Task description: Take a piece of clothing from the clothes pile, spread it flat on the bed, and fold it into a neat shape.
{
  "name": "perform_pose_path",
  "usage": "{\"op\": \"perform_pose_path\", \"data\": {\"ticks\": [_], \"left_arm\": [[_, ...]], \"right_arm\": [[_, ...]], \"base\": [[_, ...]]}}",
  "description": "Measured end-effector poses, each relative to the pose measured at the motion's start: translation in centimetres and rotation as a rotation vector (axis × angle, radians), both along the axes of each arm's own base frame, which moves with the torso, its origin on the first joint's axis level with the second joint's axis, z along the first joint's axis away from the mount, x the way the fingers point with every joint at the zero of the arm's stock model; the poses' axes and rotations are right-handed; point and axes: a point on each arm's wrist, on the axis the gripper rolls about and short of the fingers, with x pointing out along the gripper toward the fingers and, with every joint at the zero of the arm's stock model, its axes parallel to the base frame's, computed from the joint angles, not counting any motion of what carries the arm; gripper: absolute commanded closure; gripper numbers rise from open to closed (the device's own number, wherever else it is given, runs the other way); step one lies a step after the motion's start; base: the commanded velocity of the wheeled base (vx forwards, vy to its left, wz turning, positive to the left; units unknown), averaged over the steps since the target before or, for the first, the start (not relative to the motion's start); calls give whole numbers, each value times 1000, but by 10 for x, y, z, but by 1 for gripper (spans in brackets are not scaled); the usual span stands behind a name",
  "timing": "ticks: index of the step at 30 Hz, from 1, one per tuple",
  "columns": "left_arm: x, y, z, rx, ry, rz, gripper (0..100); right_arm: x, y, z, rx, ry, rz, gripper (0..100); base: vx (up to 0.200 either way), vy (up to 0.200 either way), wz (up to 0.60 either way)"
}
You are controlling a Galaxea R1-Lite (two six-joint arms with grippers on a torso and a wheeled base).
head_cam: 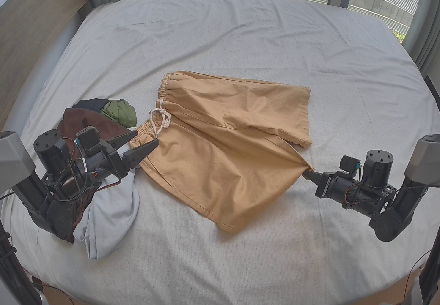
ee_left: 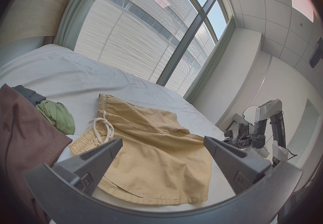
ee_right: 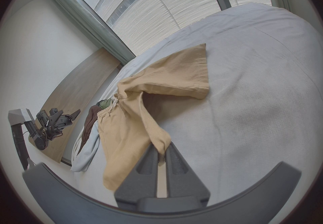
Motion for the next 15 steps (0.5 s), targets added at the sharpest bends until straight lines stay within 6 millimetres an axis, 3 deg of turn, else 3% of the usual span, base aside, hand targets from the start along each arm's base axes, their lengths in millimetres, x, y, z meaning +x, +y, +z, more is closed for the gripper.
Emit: {"op": "perform_pose_path", "data": {"ticks": [8, 15], "left_arm": [[1, 0, -2, 1, 7, 1, 0], [1, 0, -3, 2, 8, 1, 0]], "right_arm": [[20, -20, -13, 1, 26, -43, 100], [45, -19, -16, 14, -23, -49, 100]], "base": [[0, 0, 0], [0, 0, 0]]}}
